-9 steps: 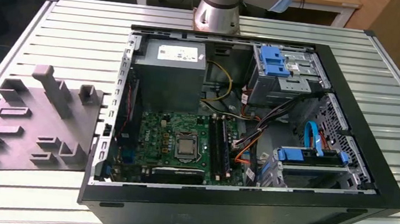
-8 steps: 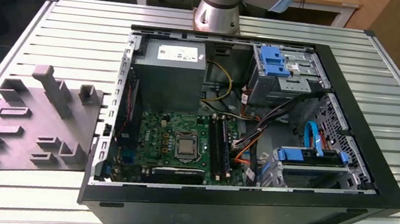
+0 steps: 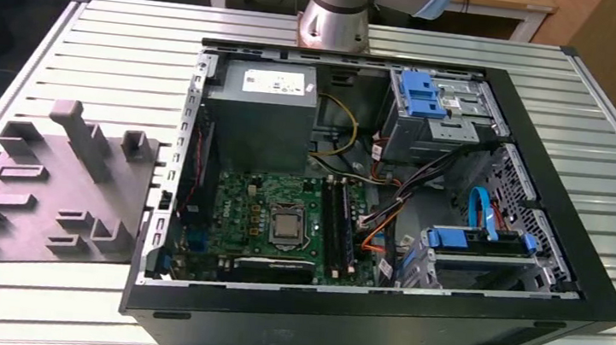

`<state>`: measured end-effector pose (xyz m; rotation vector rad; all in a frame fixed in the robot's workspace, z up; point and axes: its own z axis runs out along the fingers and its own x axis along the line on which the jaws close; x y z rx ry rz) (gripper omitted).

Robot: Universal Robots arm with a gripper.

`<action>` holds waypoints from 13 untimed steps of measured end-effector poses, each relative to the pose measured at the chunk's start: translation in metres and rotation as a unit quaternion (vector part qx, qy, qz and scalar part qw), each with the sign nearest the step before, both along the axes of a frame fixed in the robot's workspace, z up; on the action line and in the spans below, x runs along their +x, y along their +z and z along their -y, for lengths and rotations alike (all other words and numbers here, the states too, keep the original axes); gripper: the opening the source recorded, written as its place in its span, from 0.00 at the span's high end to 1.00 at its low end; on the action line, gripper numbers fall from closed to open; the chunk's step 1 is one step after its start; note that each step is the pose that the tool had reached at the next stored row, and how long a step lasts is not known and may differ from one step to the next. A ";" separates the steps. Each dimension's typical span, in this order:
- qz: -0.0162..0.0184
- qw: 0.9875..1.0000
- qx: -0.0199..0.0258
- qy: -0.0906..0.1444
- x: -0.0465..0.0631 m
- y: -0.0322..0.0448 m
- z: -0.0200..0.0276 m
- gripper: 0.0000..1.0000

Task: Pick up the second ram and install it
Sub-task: 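Pick up the second ram and move it above second insertion slot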

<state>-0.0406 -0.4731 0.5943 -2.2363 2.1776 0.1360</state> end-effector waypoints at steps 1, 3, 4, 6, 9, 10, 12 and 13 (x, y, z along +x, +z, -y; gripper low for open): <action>0.000 1.000 0.000 0.000 0.000 0.0000 0.0001 0.89; 0.000 1.000 0.000 0.000 0.000 0.0000 0.0001 0.89; 0.000 1.000 0.000 0.000 0.000 -0.0001 0.0001 0.89; 0.000 1.000 0.000 0.000 0.000 -0.0004 0.0001 0.89; 0.000 1.000 0.000 0.000 0.000 -0.0005 0.0001 0.89; 0.000 1.000 0.000 0.000 0.000 -0.0005 0.0001 0.89; 0.000 1.000 0.000 0.000 0.000 -0.0009 0.0001 0.89; 0.000 1.000 0.000 0.000 0.000 -0.0010 0.0001 0.89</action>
